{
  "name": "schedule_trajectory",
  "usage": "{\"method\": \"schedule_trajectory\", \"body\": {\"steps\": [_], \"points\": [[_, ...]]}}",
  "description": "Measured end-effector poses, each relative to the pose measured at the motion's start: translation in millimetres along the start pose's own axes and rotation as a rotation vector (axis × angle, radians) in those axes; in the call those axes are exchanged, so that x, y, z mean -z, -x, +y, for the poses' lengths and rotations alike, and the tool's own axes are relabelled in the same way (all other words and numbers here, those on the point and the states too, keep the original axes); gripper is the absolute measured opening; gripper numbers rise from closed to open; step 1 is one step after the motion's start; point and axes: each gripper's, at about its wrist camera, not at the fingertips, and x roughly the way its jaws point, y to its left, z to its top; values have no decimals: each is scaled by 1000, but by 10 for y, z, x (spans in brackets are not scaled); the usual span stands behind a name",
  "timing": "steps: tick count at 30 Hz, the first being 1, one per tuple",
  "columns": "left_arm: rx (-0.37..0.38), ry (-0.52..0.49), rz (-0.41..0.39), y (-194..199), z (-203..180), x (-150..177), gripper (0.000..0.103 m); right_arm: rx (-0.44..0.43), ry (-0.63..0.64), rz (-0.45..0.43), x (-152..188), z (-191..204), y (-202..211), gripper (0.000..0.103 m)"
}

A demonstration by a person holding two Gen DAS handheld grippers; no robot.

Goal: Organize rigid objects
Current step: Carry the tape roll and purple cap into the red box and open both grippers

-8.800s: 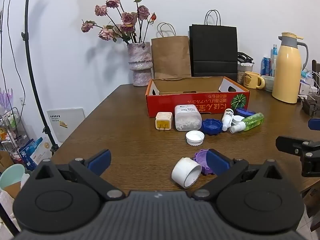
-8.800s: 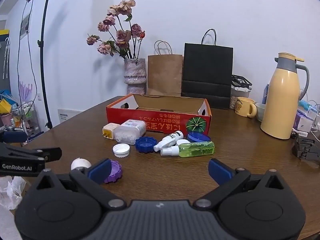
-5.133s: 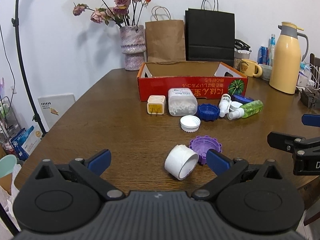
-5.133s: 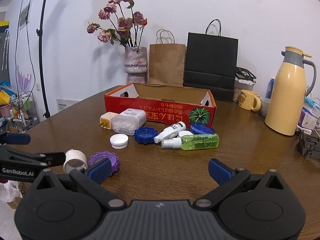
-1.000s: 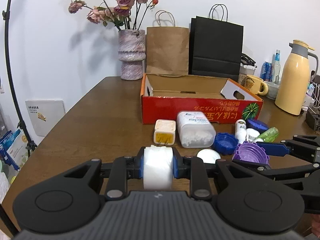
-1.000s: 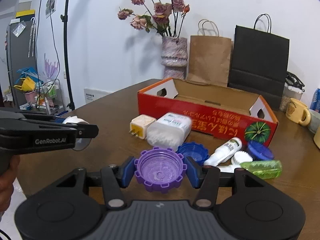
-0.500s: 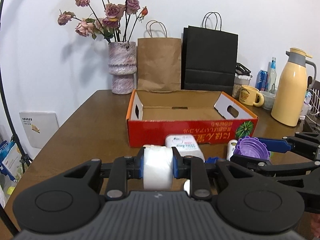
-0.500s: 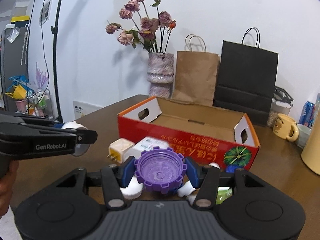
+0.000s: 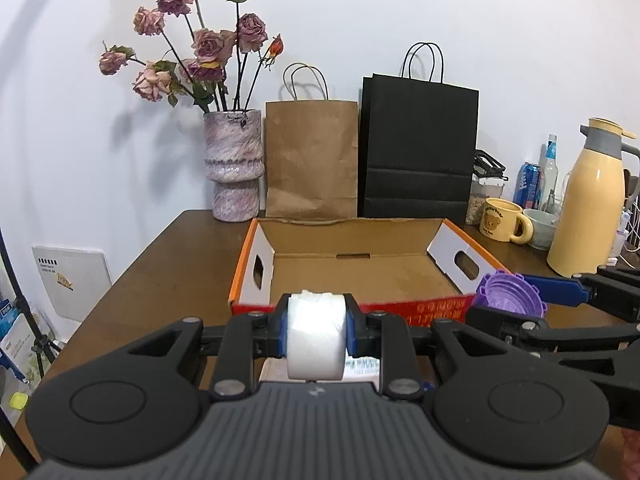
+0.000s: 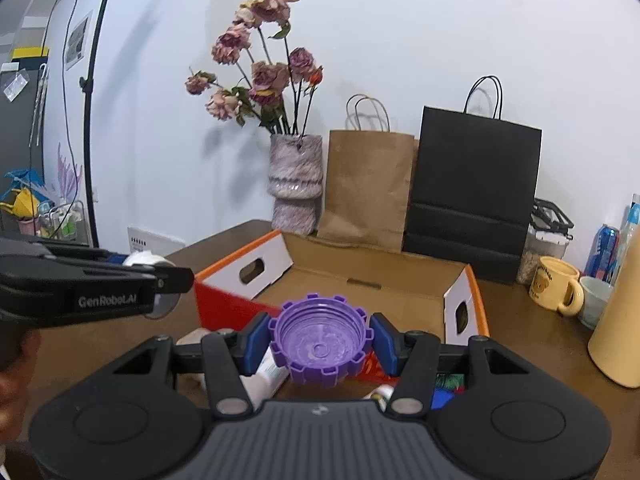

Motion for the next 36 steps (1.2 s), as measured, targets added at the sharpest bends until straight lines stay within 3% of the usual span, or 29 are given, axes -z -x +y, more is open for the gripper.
{"method": "schedule_trajectory", "body": {"steps": [26, 36], "points": [[-49, 15, -8, -935, -171, -594, 26, 26, 6, -64, -523, -371, -826, 53], [-77, 34, 28, -1395, -185, -710, 26, 26, 10, -11, -582, -452, -1264, 53]]}}
